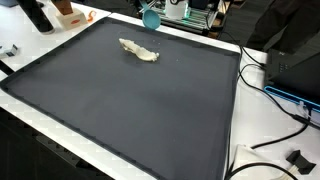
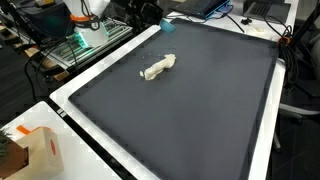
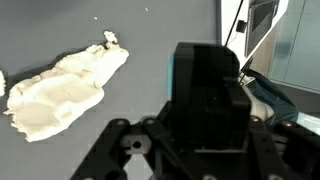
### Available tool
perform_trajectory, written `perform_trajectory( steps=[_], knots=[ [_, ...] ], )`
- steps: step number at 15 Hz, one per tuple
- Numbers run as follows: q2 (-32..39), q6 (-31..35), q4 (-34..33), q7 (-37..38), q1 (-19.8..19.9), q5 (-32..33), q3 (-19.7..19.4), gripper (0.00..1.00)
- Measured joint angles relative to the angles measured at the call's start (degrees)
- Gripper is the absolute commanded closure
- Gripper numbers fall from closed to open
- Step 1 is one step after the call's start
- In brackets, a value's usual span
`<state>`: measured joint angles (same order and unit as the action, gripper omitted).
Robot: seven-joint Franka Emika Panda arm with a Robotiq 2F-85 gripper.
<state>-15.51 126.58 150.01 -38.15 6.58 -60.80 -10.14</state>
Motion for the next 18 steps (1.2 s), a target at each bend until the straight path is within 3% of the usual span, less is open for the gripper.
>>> perform_trajectory(
  steps=[5,12,13,15,18],
  knots=[
    [-5.4,0.8,3.5,7.0,0.9,0.0,0.2,0.75],
    [-13.1,6.8,7.3,25.2,2.0,0.6,3.6,0.75],
    [-13.8,7.7,7.5,28.1,2.1,0.9,4.4,0.50],
    [-14.7,9.4,7.1,33.4,2.2,2.2,6.0,0.50],
    [-15.1,9.5,7.0,35.2,2.3,2.5,6.6,0.50]
  ],
)
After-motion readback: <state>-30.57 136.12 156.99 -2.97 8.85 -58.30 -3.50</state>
